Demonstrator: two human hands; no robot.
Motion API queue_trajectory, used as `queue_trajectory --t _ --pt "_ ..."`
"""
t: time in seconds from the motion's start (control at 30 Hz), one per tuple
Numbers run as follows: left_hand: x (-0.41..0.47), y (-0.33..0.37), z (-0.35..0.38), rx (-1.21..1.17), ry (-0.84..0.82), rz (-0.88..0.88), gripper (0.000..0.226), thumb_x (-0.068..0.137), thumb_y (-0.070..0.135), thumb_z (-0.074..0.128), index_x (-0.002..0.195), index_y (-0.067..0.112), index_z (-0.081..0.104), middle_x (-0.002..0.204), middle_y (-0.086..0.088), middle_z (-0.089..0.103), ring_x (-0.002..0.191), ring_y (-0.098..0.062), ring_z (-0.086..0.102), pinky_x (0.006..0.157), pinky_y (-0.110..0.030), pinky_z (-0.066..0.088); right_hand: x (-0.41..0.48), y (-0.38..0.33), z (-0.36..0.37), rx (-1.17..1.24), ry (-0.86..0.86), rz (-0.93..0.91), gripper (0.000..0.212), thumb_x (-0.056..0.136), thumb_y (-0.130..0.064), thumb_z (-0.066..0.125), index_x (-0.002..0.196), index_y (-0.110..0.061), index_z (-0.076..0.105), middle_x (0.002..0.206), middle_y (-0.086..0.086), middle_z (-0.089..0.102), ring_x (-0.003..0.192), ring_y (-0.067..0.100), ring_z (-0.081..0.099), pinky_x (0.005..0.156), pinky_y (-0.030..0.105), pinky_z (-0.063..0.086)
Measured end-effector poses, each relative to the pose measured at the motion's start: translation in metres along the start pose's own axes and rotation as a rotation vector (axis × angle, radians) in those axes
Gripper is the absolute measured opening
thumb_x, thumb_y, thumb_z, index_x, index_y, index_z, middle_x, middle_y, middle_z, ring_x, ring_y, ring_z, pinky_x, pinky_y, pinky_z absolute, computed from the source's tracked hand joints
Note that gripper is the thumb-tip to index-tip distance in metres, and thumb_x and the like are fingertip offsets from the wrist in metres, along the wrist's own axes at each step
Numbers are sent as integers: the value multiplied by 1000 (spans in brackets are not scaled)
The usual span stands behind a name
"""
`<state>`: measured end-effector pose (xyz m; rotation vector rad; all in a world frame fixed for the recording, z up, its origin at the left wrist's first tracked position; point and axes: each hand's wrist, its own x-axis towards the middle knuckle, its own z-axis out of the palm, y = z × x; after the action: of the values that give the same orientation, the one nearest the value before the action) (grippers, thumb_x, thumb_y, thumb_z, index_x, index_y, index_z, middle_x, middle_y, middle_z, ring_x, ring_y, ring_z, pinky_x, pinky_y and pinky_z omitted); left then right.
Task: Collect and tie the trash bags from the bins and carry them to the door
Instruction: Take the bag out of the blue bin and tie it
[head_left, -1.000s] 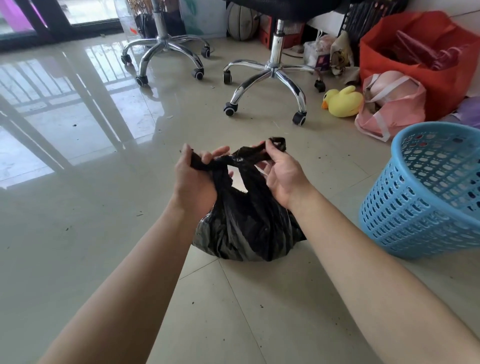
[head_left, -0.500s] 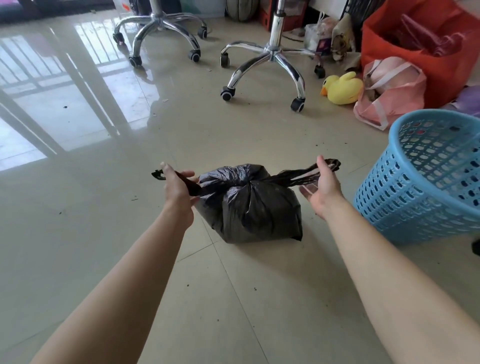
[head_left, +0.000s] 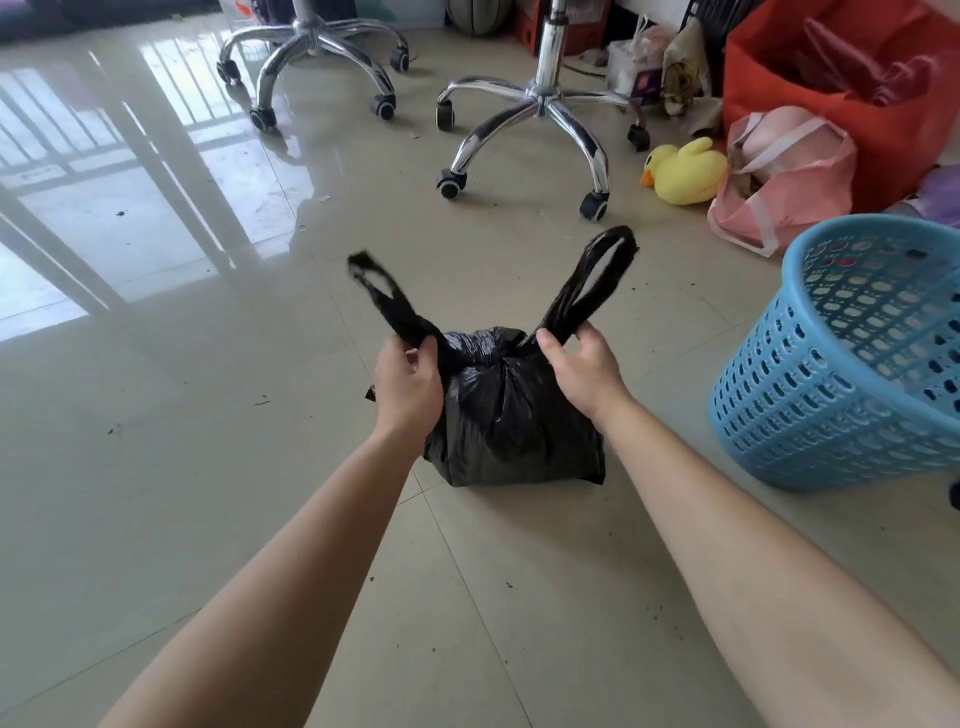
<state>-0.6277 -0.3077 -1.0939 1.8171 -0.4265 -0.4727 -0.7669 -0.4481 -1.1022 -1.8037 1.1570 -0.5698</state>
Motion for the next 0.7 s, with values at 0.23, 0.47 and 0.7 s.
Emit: queue_trajectory --t 0.23,0.47,0.7 --pt "-4 34 19 -377 -23 15 22 106 27 36 99 12 51 84 -6 71 83 -19 69 80 -36 56 -2 -42 30 296 41 -56 20 98 -32 56 105 -14 48 79 -1 63 75 14 65 68 18 49" --pt "-10 0 15 -399 -37 -271 23 104 13 34 83 15 41 55 5 41 50 -12 42 58 -31 39 -2 4 15 209 79 239 30 104 -23 39 117 -11 63 79 -2 58 60 8 54 54 13 45" --pt "-10 -16 -2 3 -148 -76 29 100 42 45 104 14 49 86 0 57 84 -22 59 89 -44 49 -6 0 13 -306 -131 -6 32 104 -39 35 110 -15 57 87 3 67 83 25 62 73 35 46"
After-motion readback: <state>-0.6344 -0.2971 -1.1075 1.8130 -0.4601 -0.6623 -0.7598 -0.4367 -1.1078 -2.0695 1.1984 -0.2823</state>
